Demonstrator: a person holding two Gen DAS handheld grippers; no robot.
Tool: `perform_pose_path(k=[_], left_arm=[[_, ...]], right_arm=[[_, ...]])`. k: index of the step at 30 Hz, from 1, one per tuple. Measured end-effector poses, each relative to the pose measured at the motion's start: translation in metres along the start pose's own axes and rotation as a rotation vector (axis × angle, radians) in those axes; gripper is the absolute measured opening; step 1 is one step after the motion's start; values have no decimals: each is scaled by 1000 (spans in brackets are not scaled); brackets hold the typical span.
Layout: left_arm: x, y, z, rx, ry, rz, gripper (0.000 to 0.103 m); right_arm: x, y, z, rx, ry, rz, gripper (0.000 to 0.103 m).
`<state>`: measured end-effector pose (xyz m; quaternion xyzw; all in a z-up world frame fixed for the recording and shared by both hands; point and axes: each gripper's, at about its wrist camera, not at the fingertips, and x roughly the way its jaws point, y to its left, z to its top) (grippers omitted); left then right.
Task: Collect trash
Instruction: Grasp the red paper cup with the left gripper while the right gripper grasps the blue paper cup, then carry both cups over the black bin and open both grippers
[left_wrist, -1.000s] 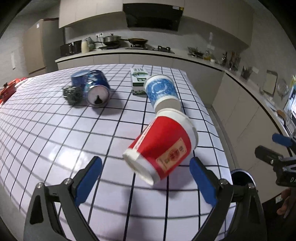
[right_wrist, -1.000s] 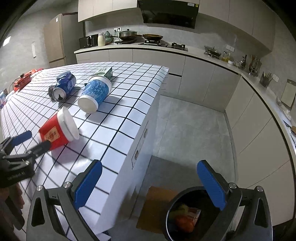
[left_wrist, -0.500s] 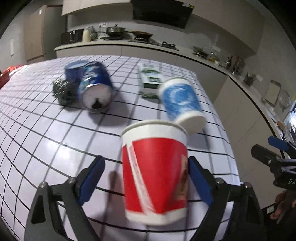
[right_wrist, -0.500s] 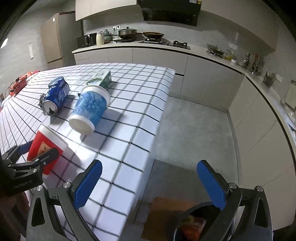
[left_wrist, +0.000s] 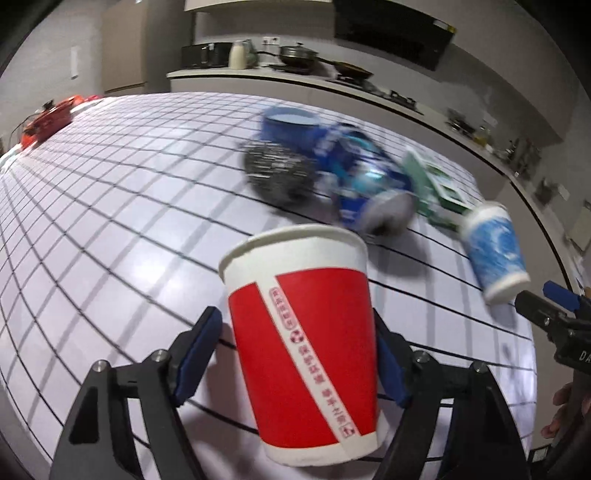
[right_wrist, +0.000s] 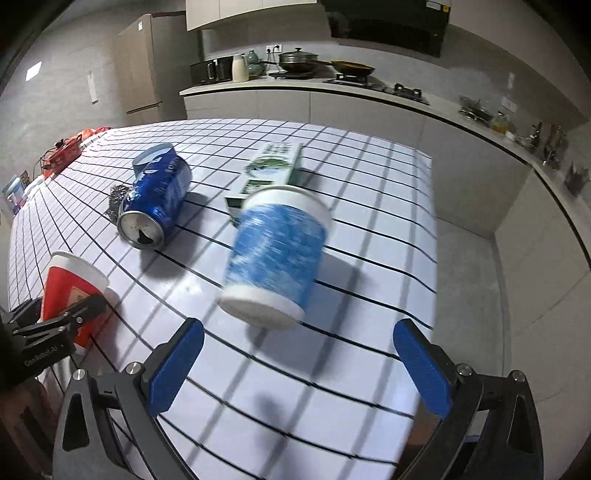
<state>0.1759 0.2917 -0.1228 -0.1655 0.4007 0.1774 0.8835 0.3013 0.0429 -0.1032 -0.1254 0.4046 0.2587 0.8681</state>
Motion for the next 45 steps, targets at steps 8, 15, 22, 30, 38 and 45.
perform_pose_path(k=[8,15,22,30,38,45], left_arm=[[1,40,9,-29,-17,54,78],[-2,41,8,-35,-22,54,78],[0,49,11,-62,-11,28,70],[-17,39,16,-24,-61,-3,62],[-39,10,7,8,-81,-47,62],[-62,-27,-12,38,-87,-93,62]], right_arm=[[36,15,25,22,26,-19,103],[53,10,29,58,54,-39,103],[57,7,28,71,61,-38,103],[40,8,25,86,50,8,62],[-6,6,9,83,6,25,62],[-54,-5,-17,78,-28,31,62]])
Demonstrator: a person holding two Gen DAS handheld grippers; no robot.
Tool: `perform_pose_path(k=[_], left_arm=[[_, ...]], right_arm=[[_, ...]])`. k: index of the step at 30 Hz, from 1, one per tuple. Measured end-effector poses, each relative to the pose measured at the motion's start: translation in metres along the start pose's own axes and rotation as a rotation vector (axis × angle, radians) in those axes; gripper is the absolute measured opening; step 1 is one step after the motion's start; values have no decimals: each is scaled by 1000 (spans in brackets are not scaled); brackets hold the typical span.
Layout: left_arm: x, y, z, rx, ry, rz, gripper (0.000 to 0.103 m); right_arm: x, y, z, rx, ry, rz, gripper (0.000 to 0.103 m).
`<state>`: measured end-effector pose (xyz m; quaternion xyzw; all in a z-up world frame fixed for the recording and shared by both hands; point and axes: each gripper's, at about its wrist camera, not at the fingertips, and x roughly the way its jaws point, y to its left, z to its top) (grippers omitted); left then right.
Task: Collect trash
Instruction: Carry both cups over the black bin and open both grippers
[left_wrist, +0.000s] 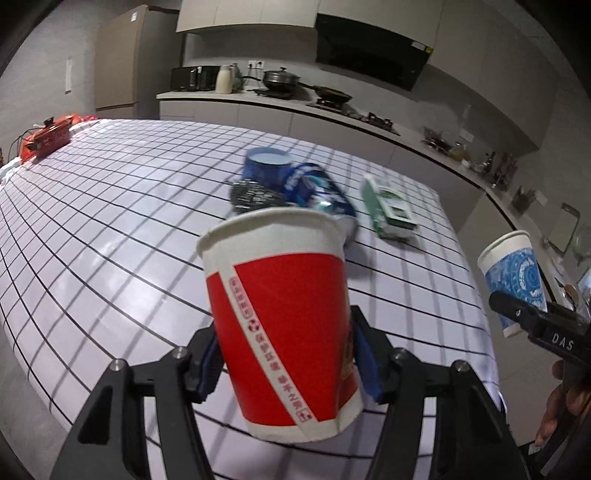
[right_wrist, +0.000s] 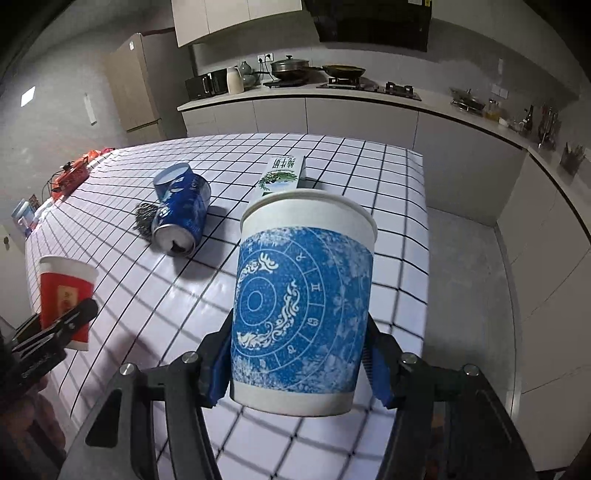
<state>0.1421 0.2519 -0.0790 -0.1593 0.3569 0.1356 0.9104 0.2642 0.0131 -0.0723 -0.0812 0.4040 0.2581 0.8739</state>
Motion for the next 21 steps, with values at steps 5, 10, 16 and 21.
perform_pose_path(k=[5,10,16,21], left_arm=[[-12,-33,-14,37,1,-33,62],[-20,-69,-26,77,9,-72,62],[-30,-109,-39,125,15,-126,62],[-37,-142,-49,168,23,-169,62]], right_arm=[[-32,-15,-24,6,-12,-7,62],[-58,-34,-47,24,-16,-21,62],[-90,-65,-71,62,-30,-51,62],[-112,-88,-86,87,-39,-79,62]])
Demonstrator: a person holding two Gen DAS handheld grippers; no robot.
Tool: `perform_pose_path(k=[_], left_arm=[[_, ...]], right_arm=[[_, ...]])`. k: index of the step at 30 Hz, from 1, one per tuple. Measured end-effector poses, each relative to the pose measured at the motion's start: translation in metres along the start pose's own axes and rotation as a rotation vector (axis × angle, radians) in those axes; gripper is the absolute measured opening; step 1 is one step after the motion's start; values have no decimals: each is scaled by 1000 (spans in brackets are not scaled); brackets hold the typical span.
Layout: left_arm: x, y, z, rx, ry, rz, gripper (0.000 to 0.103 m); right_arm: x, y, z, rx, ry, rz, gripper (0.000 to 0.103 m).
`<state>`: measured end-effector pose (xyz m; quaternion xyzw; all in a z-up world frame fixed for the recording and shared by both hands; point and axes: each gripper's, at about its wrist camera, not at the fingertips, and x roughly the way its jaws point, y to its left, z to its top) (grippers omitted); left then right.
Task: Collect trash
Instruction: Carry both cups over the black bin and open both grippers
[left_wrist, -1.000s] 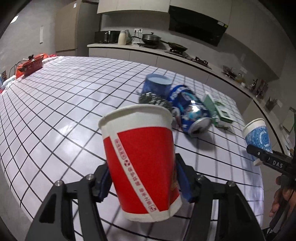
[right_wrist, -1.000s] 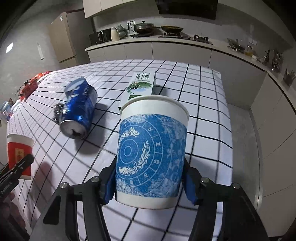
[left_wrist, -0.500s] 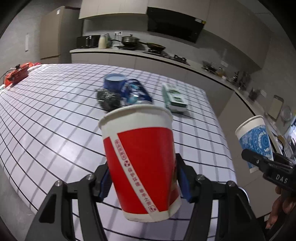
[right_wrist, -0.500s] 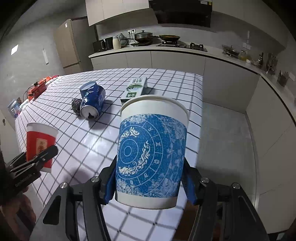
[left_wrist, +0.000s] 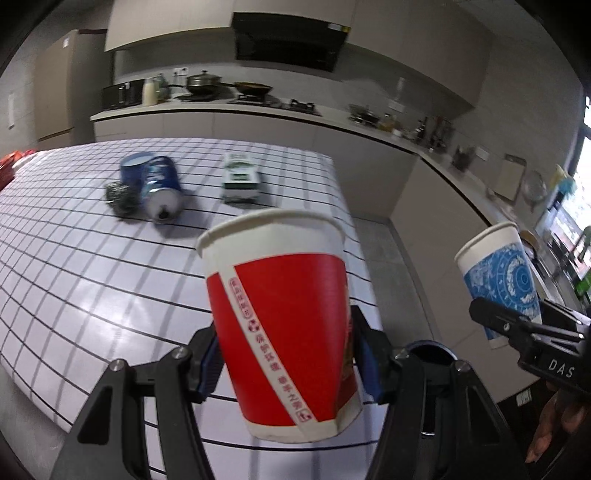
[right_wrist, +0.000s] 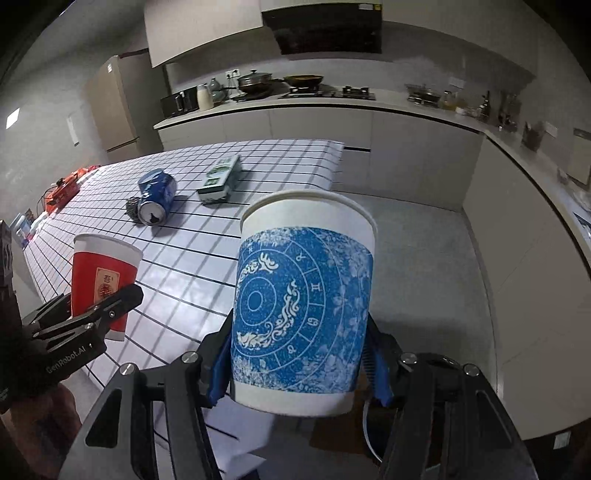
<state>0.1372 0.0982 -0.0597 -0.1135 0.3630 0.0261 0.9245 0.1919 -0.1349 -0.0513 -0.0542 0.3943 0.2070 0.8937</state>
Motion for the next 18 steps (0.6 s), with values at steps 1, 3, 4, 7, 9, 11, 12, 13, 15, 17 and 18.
perform_pose_path(k=[1,3,4,7,9,11,12,13,15,17,18], left_arm=[[-1,-6,-2,9,2,-11,62],[-1,-18,-5,21,3,-25,62],[-1,-26,-5,32,5,-35,62],[0,-46,-9,60,9,-58,62],[3,-57,-10,71,16,-71,62],[6,-70,-14,84,24,-85,62],[7,-77,-15,92,27,-92,62],[8,-83,-16,95,30,-97,62],[11,-98,-19,109,39,-116,62],[14,-111,-22,122,47,-130,62],[16,-117,-23,128,52,-138,62]], right_arm=[[-5,-7,-3,8,-3,-7,62],[-14,-18,-8,17,-6,-19,62],[-18,-25,-11,23,-8,-28,62],[-27,-41,-18,39,-8,-48,62],[-34,-55,-24,56,-8,-66,62],[-39,-69,-30,72,-4,-83,62],[-41,-77,-33,80,-2,-92,62],[-44,-85,-37,89,-1,-102,62],[-49,-101,-43,109,3,-122,62],[-53,-117,-49,121,10,-142,62],[-55,-126,-53,127,14,-153,62]])
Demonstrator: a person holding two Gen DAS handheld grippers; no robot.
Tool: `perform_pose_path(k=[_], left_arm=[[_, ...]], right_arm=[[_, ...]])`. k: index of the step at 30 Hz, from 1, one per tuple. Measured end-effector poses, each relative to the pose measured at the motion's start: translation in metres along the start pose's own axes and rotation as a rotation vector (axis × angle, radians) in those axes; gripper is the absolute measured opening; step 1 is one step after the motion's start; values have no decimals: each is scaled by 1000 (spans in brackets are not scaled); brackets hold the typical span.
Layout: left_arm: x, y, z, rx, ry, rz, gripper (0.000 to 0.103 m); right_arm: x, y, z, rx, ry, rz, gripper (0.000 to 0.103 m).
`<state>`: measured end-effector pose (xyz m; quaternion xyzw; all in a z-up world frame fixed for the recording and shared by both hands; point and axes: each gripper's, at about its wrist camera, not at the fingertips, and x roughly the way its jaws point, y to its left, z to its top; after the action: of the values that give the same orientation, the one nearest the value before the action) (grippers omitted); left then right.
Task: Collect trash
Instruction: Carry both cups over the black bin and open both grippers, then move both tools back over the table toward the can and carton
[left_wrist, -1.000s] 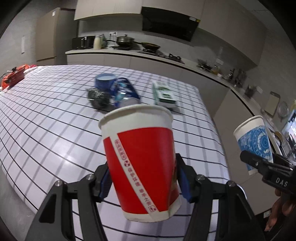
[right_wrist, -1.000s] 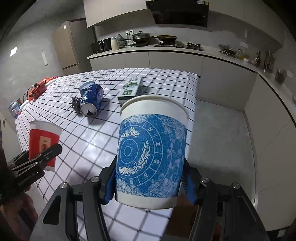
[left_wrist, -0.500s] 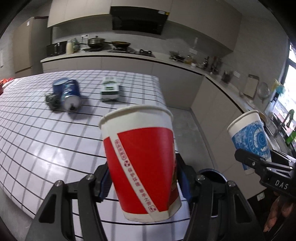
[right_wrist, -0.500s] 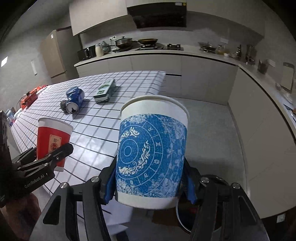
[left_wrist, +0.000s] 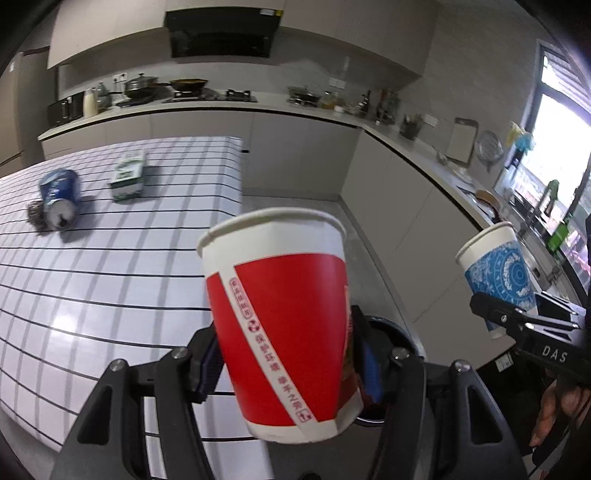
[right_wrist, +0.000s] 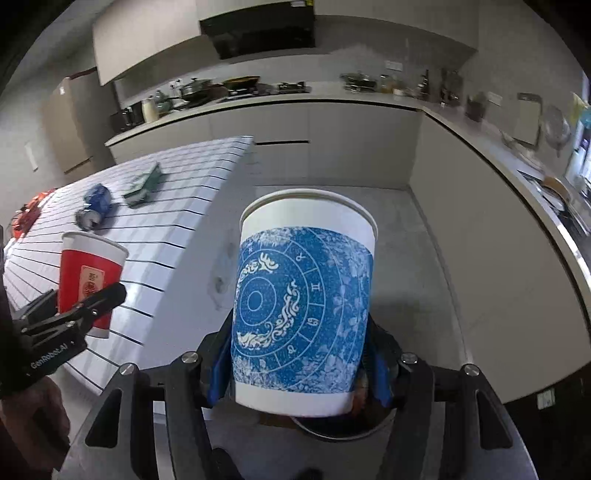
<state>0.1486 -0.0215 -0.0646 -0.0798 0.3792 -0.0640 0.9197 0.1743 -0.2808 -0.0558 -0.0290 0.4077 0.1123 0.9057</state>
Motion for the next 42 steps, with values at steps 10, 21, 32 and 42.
perform_pose_path(k=[10,21,32,42], left_arm=[[37,-61,-20,44,94,-69,62],[82,-103,-55,38,215,-53,62],[154,-112,-97,-27,410,-49,63],[177,-79,-116,-126,432,121,103]], right_arm=[[9,-65,-33,16,75,-36,62],[48,-100,-60,-33,184,-9,62],[141,-101,-101,-248,377,93,62],[200,-109,-112,-417,404,38,103]])
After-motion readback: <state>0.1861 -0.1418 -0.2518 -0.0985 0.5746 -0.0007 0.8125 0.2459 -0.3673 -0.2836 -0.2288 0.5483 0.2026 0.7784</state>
